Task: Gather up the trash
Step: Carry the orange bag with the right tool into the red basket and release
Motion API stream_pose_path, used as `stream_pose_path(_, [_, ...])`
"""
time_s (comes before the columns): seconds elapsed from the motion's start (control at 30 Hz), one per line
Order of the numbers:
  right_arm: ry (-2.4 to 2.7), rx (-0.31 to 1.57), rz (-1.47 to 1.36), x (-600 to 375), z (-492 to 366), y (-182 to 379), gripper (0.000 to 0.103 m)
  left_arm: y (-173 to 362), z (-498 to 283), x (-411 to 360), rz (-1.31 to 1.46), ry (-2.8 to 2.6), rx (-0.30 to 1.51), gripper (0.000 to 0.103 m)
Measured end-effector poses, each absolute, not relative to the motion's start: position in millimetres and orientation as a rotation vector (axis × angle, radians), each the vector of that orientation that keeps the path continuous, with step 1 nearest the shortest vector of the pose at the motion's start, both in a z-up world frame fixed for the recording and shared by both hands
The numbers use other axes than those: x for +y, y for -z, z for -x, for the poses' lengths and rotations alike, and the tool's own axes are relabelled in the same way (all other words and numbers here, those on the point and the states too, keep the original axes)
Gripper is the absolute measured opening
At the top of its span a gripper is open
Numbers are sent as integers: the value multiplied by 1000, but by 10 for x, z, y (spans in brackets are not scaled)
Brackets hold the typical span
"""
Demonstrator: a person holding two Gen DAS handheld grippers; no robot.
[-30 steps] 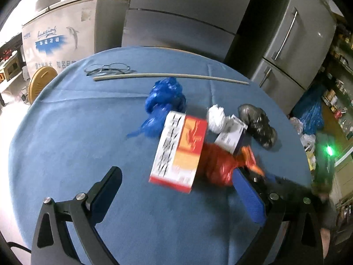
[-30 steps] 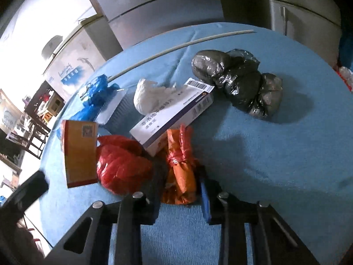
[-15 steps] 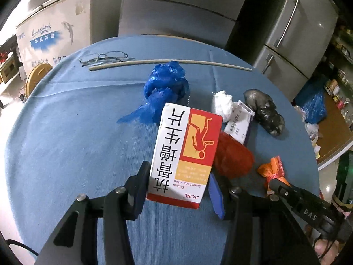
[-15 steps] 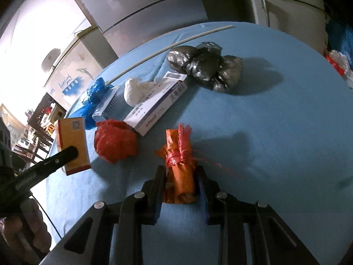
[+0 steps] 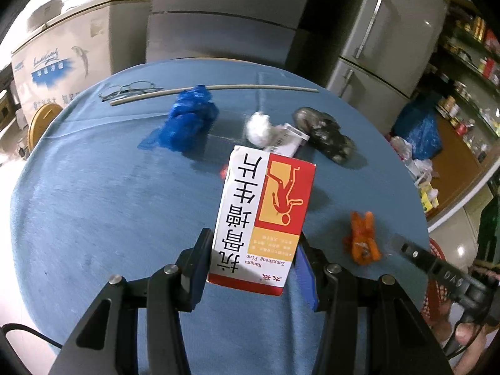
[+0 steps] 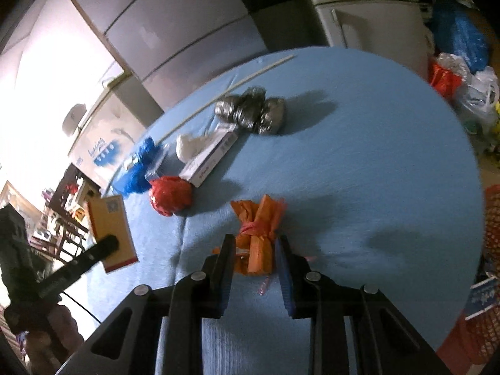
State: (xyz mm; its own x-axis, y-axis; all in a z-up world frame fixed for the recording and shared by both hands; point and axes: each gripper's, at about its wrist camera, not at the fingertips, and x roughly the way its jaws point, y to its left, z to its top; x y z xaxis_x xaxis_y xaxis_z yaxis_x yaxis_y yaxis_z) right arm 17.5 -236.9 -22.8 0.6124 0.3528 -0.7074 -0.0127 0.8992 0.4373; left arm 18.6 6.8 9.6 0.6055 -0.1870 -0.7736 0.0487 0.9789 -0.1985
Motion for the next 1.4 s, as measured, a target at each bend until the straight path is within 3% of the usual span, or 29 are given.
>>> stream_pose_path(0.27, [-179, 925, -444, -2495, -101, 270, 31, -101, -96, -134, 121, 168, 913, 51])
stream_pose_path(0.33, [-166, 929, -459, -2500, -152, 297, 59, -93, -72, -131, 121, 165, 915, 51])
stream_pose_path(0.37, [-153, 915, -460, -2493, -166, 286, 92, -93, -64, -127, 121, 163, 915, 51])
stream_pose_path(0.43, [-158, 896, -430, -2420, -240, 258, 97, -80, -52, -119, 119, 159, 921, 51])
stream_pose_path(0.57, [-177, 921, -305, -2143, -482, 307, 95, -55, -36, -114, 119, 150, 928, 51])
stream_pose_path(0.63, [-204, 972, -257, -1993, -605, 417, 76, -58, -31, -121, 114, 149, 927, 51])
stream_pose_path(0.67, [-211, 990, -238, -1942, -636, 473, 46, -61, -30, -124, 113, 150, 927, 51])
stream_pose_path(0.7, [-209, 1011, -213, -1895, -655, 532, 31, -64, -31, -125, 111, 149, 927, 51])
stream_pose_path(0.73, [-200, 992, -164, -1851, -627, 522, 28, -67, -27, -123, 110, 148, 927, 51])
stream_pose_path(1.4, [-88, 814, -442, -2995, 194, -6, 28, -143, -1, -689, 27, 256, 918, 51])
